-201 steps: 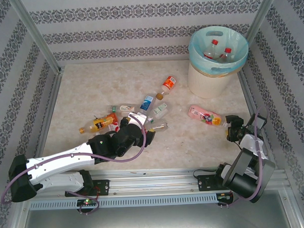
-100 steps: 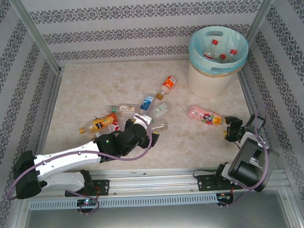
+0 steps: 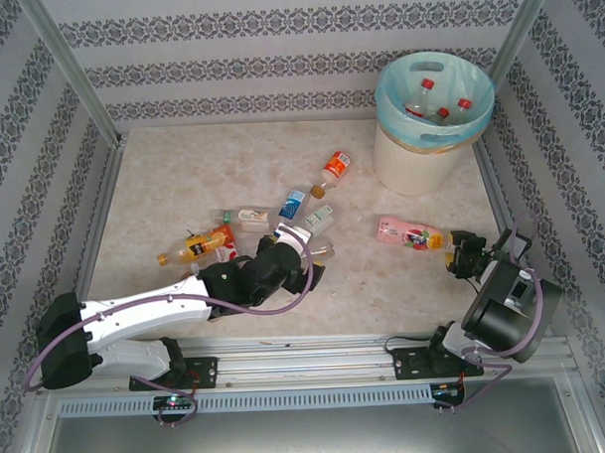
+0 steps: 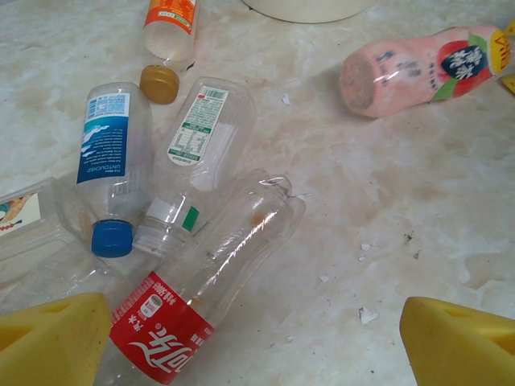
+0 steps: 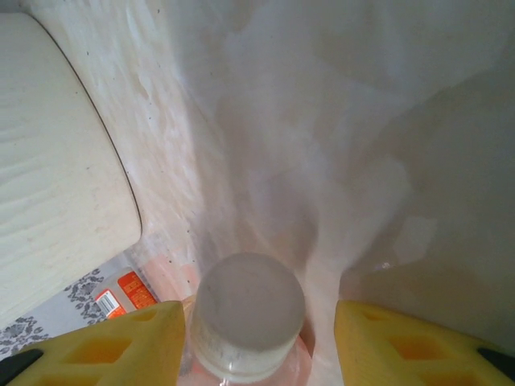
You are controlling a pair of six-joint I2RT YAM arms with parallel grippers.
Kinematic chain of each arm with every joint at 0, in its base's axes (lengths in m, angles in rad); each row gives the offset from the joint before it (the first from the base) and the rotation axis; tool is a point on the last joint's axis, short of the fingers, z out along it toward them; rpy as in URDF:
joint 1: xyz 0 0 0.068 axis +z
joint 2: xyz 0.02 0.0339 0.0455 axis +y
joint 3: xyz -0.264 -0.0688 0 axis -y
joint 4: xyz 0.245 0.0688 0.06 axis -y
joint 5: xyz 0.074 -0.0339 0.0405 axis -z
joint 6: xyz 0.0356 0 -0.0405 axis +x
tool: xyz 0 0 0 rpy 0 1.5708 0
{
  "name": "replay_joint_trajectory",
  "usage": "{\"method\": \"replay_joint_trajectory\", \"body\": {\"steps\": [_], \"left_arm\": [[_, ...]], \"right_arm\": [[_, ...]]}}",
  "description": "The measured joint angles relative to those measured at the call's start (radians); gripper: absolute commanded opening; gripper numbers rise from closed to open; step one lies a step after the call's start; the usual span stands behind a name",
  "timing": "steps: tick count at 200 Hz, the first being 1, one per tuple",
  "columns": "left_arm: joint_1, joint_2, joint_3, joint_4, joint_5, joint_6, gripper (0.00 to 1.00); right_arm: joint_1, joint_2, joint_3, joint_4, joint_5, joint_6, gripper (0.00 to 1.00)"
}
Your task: Put the plastic bottles in the bin
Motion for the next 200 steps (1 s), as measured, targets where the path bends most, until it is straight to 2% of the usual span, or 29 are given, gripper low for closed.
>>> {"method": "replay_joint_trajectory", "body": {"steps": [52,123,146,200], "left_arm": [[0.001,0.029,0.025,0.003,0.014,0.000,0.93],[0.002,0.039,0.031,0.004,0.018,0.000,0.93],[0.006,0.039,0.031,0.004,0.018,0.000,0.93],[0.006,0.039,0.031,0.004,0.018,0.002,0.93]], "right_arm": [[-0.009,0.029,0.000,0.051,-0.040,0.019,0.55],[-0.013,0.045,-0.008,0.092,-0.060,0.026,0.49],[-0.013,0.050,-0.012,0.105,-0.060,0.027,0.43],[-0.013,0.025,-0.013,0.113,-0.077,0.022,0.15]]}}
